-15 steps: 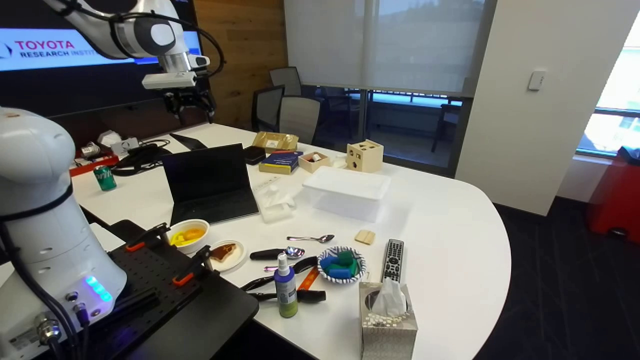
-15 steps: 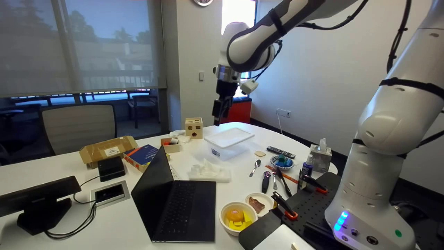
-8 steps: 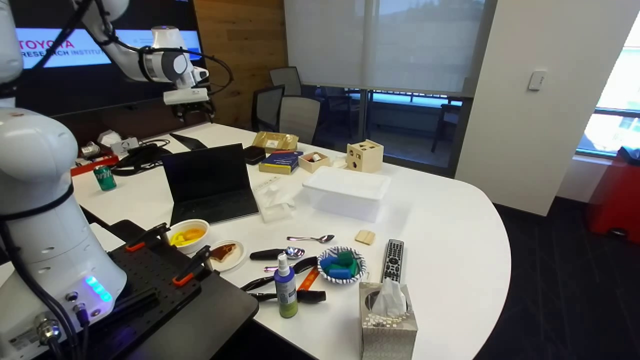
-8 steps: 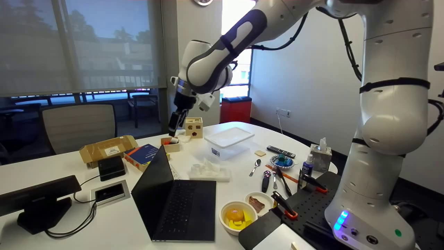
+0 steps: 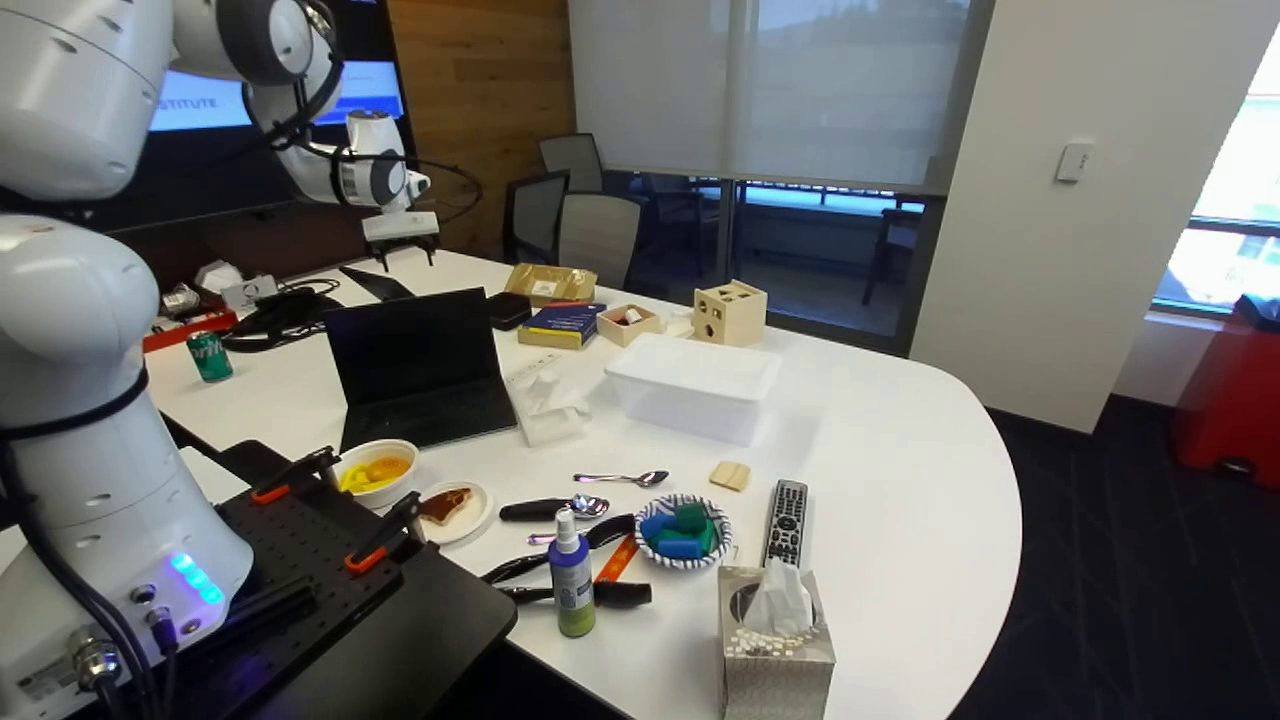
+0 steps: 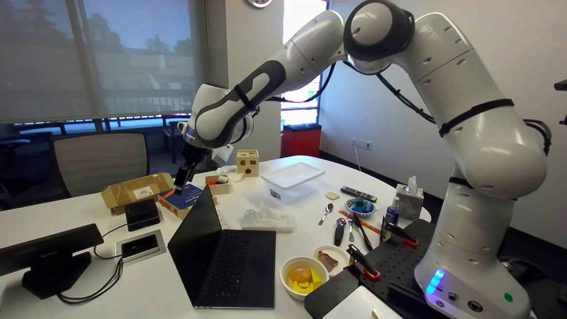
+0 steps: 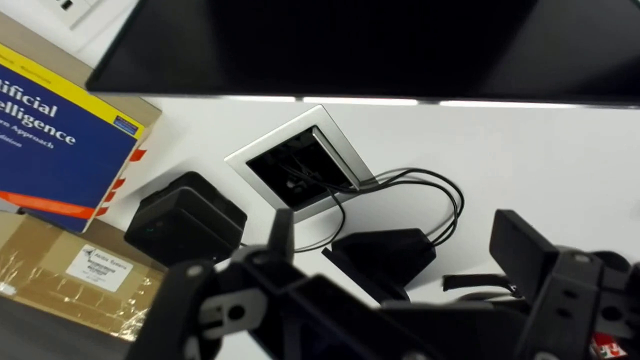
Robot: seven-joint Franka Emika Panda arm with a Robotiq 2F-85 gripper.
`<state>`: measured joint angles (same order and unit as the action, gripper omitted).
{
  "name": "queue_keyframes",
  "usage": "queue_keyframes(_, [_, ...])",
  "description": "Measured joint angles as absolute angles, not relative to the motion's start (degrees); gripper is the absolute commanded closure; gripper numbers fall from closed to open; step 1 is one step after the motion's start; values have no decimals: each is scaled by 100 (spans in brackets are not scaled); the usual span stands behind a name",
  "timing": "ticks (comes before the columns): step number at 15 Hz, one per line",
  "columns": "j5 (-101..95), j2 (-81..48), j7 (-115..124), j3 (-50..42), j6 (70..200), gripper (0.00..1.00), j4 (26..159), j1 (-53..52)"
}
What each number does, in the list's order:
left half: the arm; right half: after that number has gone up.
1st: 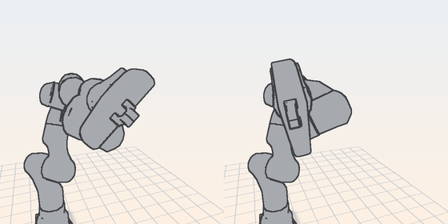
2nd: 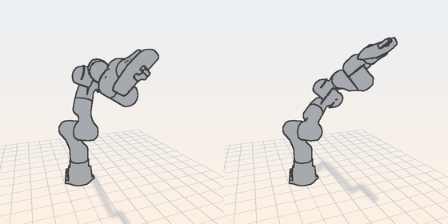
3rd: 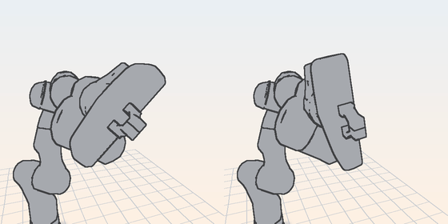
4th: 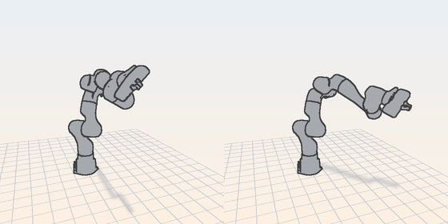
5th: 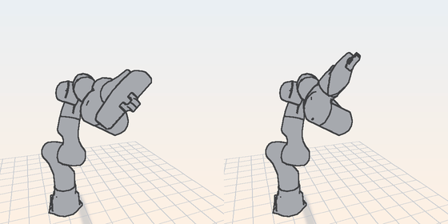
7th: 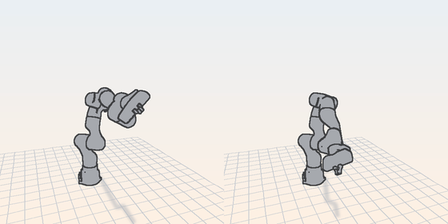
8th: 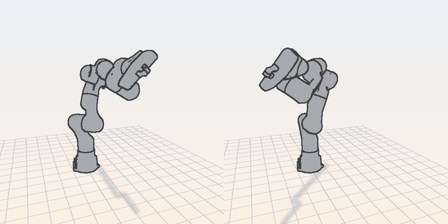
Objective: Close the laptop
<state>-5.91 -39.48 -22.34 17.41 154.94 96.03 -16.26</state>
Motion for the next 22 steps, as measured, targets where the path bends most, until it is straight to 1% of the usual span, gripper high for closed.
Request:
queue_keyframes(2, [-653, -4487, -2234, 1730, 15156, 0, 8967, -1695])
queue_keyframes(7, [-654, -5559, -2234, 1629, 13646, 0, 7389, -1819])
queue_keyframes(13, [-654, -6395, -2087, 1387, 11914, 0, 5707, -2013])
queue_keyframes(18, [-645, -6662, -1650, 1142, 10483, 0, 4954, -2113])
queue_keyframes(22, [-587, -6785, -1292, 1079, 9837, 0, 4769, -2067])
